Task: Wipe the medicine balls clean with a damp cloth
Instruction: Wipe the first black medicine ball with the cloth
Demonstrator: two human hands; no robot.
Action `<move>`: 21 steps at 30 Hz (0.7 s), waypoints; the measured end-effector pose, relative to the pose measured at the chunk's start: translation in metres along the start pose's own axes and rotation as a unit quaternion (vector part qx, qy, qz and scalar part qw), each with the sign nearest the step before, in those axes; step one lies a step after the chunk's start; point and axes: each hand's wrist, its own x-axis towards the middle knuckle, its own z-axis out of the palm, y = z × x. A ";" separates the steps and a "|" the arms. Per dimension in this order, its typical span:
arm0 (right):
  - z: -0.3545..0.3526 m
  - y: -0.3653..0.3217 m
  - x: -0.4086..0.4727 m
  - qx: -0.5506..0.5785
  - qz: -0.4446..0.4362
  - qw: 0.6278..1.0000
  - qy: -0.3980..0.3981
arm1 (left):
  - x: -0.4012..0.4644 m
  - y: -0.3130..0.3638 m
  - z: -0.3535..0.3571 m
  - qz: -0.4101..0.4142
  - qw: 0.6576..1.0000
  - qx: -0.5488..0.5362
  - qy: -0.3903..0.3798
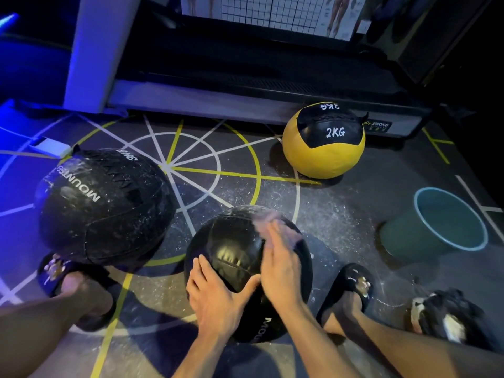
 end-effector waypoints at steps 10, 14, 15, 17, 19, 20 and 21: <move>-0.029 0.044 0.021 -0.045 0.090 0.995 -0.003 | -0.011 0.003 -0.003 0.014 1.000 0.007 -0.008; -0.003 0.002 0.001 -0.039 -0.203 0.967 -0.150 | -0.011 -0.006 0.004 0.031 0.999 0.020 0.012; -0.003 0.008 0.004 -0.070 -0.230 0.959 -0.150 | -0.011 -0.008 0.002 0.026 0.999 0.017 0.011; -0.015 0.035 0.017 -0.070 -0.160 0.979 -0.102 | -0.013 -0.007 -0.002 0.029 0.999 0.007 0.013; -0.039 0.058 0.031 -0.061 0.025 0.996 -0.059 | -0.014 -0.005 -0.004 0.039 0.999 0.005 0.014; -0.053 0.068 0.033 -0.052 0.116 0.991 -0.037 | -0.016 -0.006 -0.005 0.042 0.999 0.004 0.014; -0.065 0.073 0.031 -0.038 0.181 0.983 -0.003 | -0.017 -0.007 -0.005 0.045 0.999 0.002 0.014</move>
